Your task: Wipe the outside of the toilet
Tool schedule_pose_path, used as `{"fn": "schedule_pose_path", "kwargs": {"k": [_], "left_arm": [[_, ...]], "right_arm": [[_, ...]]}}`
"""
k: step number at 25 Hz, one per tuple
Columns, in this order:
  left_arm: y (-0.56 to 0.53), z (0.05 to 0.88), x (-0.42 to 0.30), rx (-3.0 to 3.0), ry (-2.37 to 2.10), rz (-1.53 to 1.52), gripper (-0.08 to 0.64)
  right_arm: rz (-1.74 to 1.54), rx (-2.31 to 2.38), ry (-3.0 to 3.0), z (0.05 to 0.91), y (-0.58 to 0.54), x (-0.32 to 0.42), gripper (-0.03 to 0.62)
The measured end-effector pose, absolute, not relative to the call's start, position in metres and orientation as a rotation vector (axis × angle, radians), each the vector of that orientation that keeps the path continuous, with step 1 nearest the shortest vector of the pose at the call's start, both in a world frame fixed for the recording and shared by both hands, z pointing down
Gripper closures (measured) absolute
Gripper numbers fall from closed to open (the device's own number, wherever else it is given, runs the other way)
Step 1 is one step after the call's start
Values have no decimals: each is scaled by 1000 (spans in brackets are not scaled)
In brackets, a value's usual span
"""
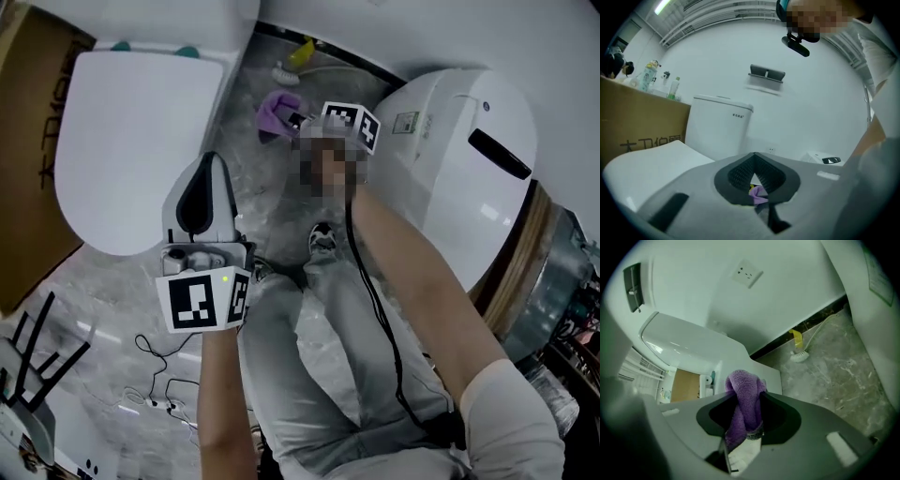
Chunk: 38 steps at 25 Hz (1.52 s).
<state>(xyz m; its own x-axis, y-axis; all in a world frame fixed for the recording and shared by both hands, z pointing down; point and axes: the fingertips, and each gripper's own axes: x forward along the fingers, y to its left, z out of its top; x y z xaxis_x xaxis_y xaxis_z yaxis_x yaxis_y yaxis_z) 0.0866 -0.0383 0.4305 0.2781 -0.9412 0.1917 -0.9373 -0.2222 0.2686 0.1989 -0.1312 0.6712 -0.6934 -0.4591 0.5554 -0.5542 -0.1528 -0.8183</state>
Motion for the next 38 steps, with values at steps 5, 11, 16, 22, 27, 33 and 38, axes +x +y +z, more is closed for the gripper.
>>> {"fn": "schedule_pose_path", "kwargs": {"k": [5,11,16,22,27,33,38], "left_arm": [[-72,486,114,2293,-1664,-67,555],[-92,551,142,2389,-1580,-100,555],[-106,586,148,2411,-1548,-78,555],[-124,586,138,2462,-1663,-80,555],[-119,582,143,2515,-1692,-11,555],[-111,568,133,2532,-1749,-14,555],[-115,557,119,2503,-1829,10,555]], "right_arm": [[2012,1208,-1940,750,-152,193,445],[1949,1219,-1945,834,-187,188,445],[1922,1099,-1945,883,-210,164,445],[1712,1096,-1948,902,-254,162,445],[1915,1141,-1903,916,-256,146,445],[1909,1073,-1971,890,-261,119,449],[1890,1059,-2057,860,-278,129,451]]}}
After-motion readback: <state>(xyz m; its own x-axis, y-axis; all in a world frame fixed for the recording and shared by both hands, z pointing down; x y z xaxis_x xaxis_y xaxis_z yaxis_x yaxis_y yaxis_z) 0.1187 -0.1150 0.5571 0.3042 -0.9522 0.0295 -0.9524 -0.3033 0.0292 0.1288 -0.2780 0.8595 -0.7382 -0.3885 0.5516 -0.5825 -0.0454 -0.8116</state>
